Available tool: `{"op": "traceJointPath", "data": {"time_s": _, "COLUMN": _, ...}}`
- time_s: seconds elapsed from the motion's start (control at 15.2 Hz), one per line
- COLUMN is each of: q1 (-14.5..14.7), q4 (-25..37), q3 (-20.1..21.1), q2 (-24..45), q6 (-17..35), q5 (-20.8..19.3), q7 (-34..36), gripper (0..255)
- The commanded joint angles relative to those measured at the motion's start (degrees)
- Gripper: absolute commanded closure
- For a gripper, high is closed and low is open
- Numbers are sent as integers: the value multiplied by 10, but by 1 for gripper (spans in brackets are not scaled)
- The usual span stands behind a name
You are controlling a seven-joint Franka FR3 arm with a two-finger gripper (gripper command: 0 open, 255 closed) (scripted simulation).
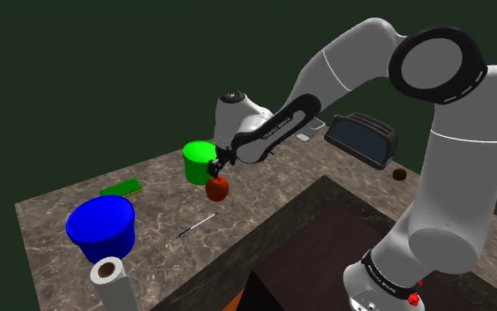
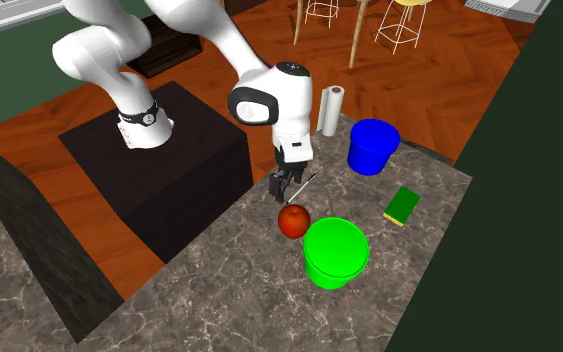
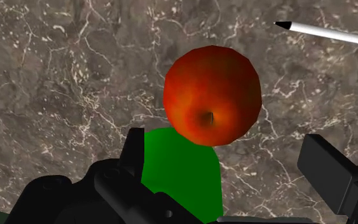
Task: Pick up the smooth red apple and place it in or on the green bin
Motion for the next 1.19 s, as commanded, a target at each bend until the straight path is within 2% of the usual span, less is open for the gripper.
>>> {"op": "traceJointPath", "data": {"time_s": 0.0, "q1": 10, "q4": 29, "q3": -8, "q2": 38, "q6": 7, "q5": -17, "q7": 12, "gripper": 0}}
{"op": "traceJointPath", "data": {"time_s": 0.46, "q1": 17, "q4": 47, "q3": -27, "q2": 92, "q6": 43, "q5": -41, "q7": 28, "gripper": 0}}
{"op": "traceJointPath", "data": {"time_s": 0.99, "q1": 17, "q4": 47, "q3": -27, "q2": 92, "q6": 43, "q5": -41, "q7": 28, "gripper": 0}}
{"op": "traceJointPath", "data": {"time_s": 1.06, "q1": 17, "q4": 47, "q3": -27, "q2": 92, "q6": 43, "q5": -41, "q7": 28, "gripper": 255}}
{"op": "traceJointPath", "data": {"time_s": 1.12, "q1": 17, "q4": 47, "q3": -27, "q2": 92, "q6": 43, "q5": -41, "q7": 28, "gripper": 255}}
